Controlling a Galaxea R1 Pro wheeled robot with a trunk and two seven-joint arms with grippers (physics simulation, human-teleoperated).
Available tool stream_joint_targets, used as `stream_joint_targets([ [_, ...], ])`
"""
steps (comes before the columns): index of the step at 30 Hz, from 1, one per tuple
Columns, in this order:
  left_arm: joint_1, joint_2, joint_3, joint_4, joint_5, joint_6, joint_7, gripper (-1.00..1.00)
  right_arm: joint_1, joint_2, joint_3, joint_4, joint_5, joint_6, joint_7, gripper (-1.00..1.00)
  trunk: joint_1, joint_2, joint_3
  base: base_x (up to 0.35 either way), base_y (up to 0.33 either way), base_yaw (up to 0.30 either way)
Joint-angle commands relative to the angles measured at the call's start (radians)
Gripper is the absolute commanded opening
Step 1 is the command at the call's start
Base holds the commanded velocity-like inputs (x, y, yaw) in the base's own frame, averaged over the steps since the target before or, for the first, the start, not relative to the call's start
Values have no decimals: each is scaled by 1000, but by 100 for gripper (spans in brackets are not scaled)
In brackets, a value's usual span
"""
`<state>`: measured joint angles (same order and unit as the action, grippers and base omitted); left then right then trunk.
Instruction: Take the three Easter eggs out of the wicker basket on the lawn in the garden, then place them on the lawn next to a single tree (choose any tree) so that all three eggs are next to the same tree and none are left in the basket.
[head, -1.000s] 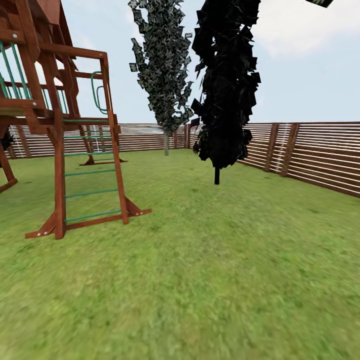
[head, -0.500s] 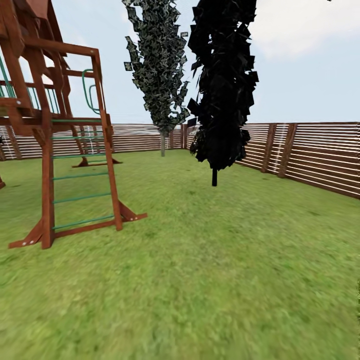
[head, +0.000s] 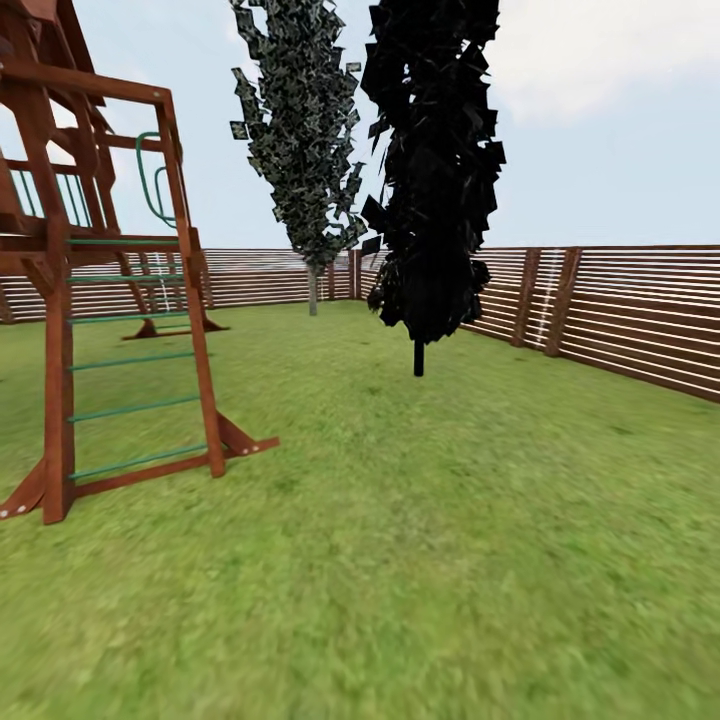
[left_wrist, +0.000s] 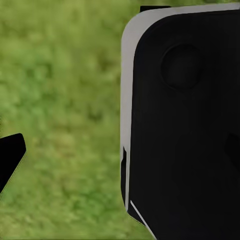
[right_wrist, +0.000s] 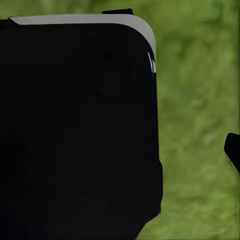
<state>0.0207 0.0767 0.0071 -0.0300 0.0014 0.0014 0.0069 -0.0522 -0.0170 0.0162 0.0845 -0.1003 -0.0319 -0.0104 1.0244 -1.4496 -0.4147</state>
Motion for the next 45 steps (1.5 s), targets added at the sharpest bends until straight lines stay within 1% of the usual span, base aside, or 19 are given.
stream_joint_targets([
  [1, 1, 0, 1, -2, 0, 0, 1, 100, -2, 0, 2, 3, -10, -3, 0, 100, 1, 0, -1, 328, 0, -1],
  [45, 1, 0, 1, -2, 0, 0, 1, 100, -2, 0, 2, 3, -10, -3, -2, 100, 1, 0, -1, 328, 0, 0],
])
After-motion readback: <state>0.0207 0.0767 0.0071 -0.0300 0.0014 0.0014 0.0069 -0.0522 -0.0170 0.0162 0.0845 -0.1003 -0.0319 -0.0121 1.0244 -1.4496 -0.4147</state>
